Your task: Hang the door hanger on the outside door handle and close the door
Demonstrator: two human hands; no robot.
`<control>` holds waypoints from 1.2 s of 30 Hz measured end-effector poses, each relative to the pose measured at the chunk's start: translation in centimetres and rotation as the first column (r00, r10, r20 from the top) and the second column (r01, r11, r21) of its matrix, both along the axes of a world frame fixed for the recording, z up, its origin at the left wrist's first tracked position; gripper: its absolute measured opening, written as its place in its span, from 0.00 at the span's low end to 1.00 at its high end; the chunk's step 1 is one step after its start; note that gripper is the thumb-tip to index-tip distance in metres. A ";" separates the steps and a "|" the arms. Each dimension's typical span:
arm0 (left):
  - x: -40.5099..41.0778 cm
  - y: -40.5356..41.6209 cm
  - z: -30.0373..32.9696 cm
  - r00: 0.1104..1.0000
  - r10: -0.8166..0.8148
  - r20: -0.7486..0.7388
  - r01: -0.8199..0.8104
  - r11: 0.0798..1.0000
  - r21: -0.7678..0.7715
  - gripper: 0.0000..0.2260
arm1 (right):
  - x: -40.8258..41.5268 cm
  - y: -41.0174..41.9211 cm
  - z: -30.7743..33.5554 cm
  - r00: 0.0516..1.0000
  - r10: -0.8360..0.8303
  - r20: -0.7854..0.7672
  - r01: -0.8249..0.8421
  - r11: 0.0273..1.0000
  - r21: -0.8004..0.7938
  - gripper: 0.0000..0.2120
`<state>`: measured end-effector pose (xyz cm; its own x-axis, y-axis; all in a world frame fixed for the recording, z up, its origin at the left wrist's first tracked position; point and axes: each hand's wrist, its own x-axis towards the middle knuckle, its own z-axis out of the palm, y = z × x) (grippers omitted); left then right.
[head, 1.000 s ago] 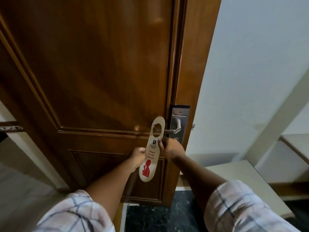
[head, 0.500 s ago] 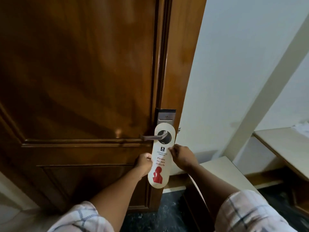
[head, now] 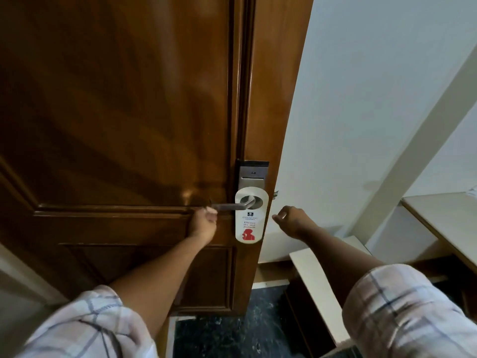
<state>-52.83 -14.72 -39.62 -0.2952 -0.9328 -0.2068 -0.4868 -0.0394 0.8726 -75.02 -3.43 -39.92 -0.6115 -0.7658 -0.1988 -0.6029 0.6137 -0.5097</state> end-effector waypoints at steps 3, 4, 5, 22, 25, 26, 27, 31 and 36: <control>1.6 -1.8 4.5 0.997 0.080 -0.017 -0.081 0.933 -0.351 0.14 | -1.5 -1.3 3.2 0.994 -0.107 0.030 0.111 0.970 -0.217 0.14; 1.7 -2.0 6.2 0.996 0.087 -0.019 -0.086 0.883 -0.462 0.14 | -1.8 -1.8 4.7 0.991 -0.127 0.034 0.131 0.944 -0.303 0.13; 1.4 -1.8 7.9 0.997 0.077 -0.020 -0.075 0.826 -0.559 0.15 | -1.9 -2.4 6.0 0.990 -0.136 0.045 0.143 0.912 -0.385 0.12; -10.5 8.8 19.4 0.904 0.161 0.395 0.274 0.491 -0.827 0.33 | -2.7 -1.7 12.1 0.877 0.356 0.323 -0.096 0.789 -0.607 0.14; -10.5 11.3 18.5 0.870 0.271 0.412 0.235 0.506 -0.830 0.37 | -2.1 0.0 11.7 0.850 0.412 0.329 -0.115 0.753 -0.648 0.09; -10.5 12.5 18.3 0.864 0.312 0.396 0.200 0.508 -0.838 0.39 | -1.9 0.7 11.6 0.830 0.442 0.339 -0.128 0.743 -0.657 0.09; -10.4 13.6 18.1 0.864 0.335 0.376 0.169 0.510 -0.844 0.40 | -1.6 1.2 11.3 0.810 0.462 0.361 -0.128 0.741 -0.660 0.09; -8.8 17.2 18.0 0.802 0.497 0.331 0.044 0.504 -0.863 0.46 | 0.3 2.8 10.2 0.747 0.556 0.364 -0.236 0.734 -0.637 0.13; -3.9 21.2 20.4 0.704 0.648 0.291 0.025 0.387 -0.922 0.50 | 6.5 5.6 8.1 0.694 0.699 0.169 -0.438 0.597 -0.672 0.13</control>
<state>-56.68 6.44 -19.24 -0.0838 -0.6878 0.7210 -0.9632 0.2414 0.1183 -68.52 2.13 -31.78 0.0241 -0.9632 0.2678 -0.3963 -0.2552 -0.8820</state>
